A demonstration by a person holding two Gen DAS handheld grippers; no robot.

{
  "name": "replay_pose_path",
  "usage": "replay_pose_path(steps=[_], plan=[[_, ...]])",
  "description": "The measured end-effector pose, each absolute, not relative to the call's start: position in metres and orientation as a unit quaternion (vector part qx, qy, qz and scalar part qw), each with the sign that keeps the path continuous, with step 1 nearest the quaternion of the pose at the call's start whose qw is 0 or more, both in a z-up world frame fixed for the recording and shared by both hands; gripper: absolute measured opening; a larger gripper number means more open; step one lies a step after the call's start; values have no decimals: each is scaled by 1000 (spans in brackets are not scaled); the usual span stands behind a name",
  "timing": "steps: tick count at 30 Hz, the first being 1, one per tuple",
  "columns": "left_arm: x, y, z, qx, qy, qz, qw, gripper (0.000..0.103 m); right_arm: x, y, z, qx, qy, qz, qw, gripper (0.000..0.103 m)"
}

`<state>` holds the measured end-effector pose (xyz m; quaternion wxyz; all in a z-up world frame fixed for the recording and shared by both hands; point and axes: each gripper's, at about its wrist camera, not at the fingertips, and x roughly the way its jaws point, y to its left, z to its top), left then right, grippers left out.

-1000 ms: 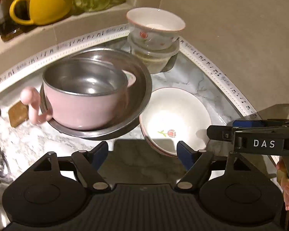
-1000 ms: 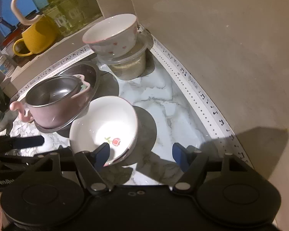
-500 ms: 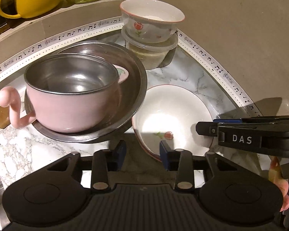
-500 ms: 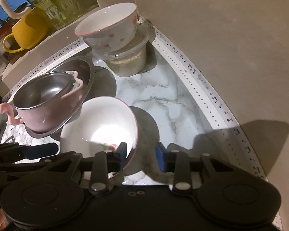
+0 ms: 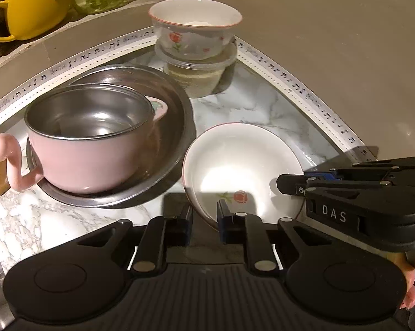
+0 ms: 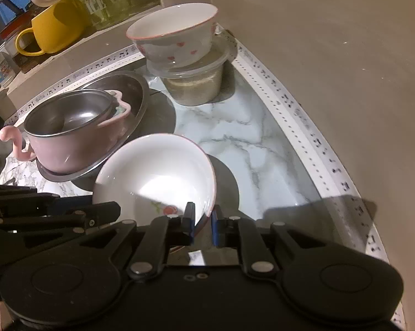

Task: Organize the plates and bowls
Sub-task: 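Lift the white bowl with both tools over the pink pot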

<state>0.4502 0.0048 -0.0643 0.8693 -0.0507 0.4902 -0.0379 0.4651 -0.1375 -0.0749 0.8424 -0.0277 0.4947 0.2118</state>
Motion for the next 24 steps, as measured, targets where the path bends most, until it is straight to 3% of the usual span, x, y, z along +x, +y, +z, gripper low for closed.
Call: replay_pose_path(steps=[12,24], plan=[[441,0,-15,-38,448,-51,892,16,453,-152,-29,-24,452,207,867,12],[452,51,51,-25,411,-6,911,17,475,-101,34,-12,401,246,882,12]])
